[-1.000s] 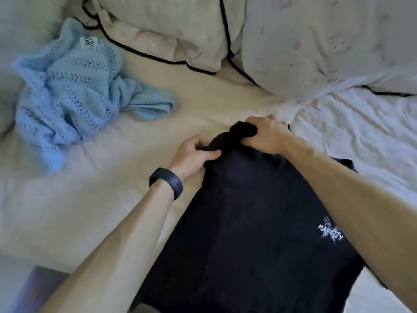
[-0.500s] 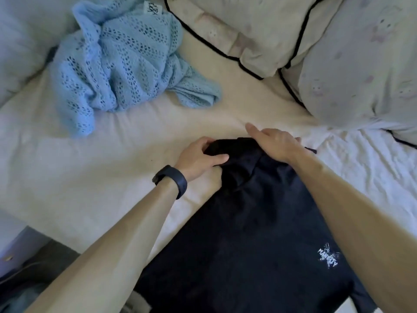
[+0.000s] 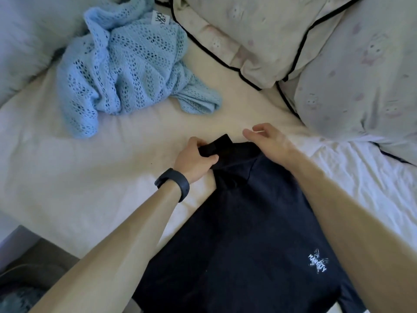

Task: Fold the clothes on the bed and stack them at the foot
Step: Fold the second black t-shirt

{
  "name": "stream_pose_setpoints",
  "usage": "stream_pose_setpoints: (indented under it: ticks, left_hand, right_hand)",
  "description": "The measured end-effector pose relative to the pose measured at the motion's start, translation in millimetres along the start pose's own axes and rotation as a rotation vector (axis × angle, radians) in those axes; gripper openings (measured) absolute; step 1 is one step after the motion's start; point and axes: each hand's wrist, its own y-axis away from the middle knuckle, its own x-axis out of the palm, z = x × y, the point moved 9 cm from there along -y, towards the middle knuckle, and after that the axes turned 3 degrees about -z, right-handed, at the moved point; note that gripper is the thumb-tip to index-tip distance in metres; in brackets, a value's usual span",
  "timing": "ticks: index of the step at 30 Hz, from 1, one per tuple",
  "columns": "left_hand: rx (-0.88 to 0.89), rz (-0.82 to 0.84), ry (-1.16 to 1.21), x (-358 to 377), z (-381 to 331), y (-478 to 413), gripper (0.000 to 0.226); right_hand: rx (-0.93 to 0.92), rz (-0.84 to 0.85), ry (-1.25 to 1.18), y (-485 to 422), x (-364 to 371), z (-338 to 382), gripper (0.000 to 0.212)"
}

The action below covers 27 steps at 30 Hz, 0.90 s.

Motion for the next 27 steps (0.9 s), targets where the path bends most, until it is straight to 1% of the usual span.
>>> stream_pose_setpoints:
  ticks: [1,2,3,4,6,7,8,9,10,12,13,14,15,16,17,18,19,20,21,22,23,24,25,26,27]
  left_hand:
    - [-0.015,0.028,0.025,2,3,-1,0.038]
    - [-0.017,0.057,0.085,3,4,-1,0.043]
    - [-0.017,0.104,0.166,5,3,0,0.048]
    - [-0.015,0.169,0.244,9,2,2,0.055]
    - [-0.013,0.287,0.317,16,3,10,0.065]
    - [-0.003,0.318,0.297,18,3,12,0.069]
    - [0.017,0.330,0.254,18,3,13,0.071]
    - [0.041,0.323,0.203,17,3,13,0.069]
    - [0.071,0.307,0.148,16,2,13,0.062]
    - [0.112,0.294,0.005,17,-2,11,0.034]
    - [0.125,0.296,-0.076,19,-4,10,0.023]
    - [0.148,0.287,-0.162,19,-7,9,0.017]
    - [0.186,0.257,-0.237,20,-10,8,0.016]
    - [0.236,0.212,-0.290,19,-16,6,0.015]
    - [0.282,0.162,-0.306,18,-23,5,0.017]
    - [0.314,0.129,-0.289,17,-29,6,0.025]
    - [0.331,0.114,-0.254,17,-34,6,0.028]
    - [0.343,0.111,-0.249,17,-36,6,0.024]
    - [0.356,0.113,-0.282,17,-37,5,0.024]
    - [0.360,0.113,-0.338,17,-35,6,0.029]
    - [0.350,0.101,-0.378,14,-31,5,0.035]
    - [0.333,0.073,-0.405,8,-27,6,0.040]
    - [0.324,0.030,-0.421,0,-24,6,0.044]
    - [0.329,-0.018,-0.414,-9,-21,8,0.046]
    - [0.337,-0.064,-0.366,-16,-18,9,0.047]
  right_hand:
    - [0.012,0.065,0.175,-3,9,3,0.064]
    - [-0.008,0.089,0.346,-5,15,11,0.073]
    - [-0.043,0.094,0.493,-8,20,20,0.074]
    - [-0.081,0.092,0.591,-13,23,28,0.068]
    - [-0.147,0.136,0.668,-19,34,38,0.045]
    - [-0.166,0.144,0.649,-22,36,39,0.031]
    - [-0.176,0.125,0.575,-24,35,39,0.019]
    - [-0.179,0.082,0.474,-26,31,36,0.012]
    - [-0.190,0.011,0.387,-25,23,33,0.011]
    - [-0.237,-0.162,0.273,-19,2,26,0.013]
    - [-0.245,-0.221,0.210,-15,-6,21,0.013]
    - [-0.243,-0.251,0.143,-9,-12,17,0.012]
    - [-0.247,-0.258,0.093,-4,-13,16,0.012]
    - [-0.265,-0.239,0.059,2,-11,18,0.015]
    - [-0.283,-0.186,0.045,7,-3,22,0.021]
    - [-0.291,-0.098,0.051,12,8,28,0.031]
    - [-0.290,0.003,0.098,16,20,33,0.038]
    - [-0.275,0.090,0.186,19,31,35,0.039]
    - [-0.255,0.154,0.289,21,39,34,0.034]
    - [-0.247,0.186,0.395,21,42,32,0.030]
    - [-0.254,0.177,0.482,19,40,30,0.026]
    - [-0.268,0.146,0.515,17,35,28,0.024]
    - [-0.290,0.078,0.469,14,26,28,0.023]
    - [-0.299,-0.028,0.331,12,11,27,0.024]
    - [-0.296,-0.173,0.134,10,-8,25,0.023]
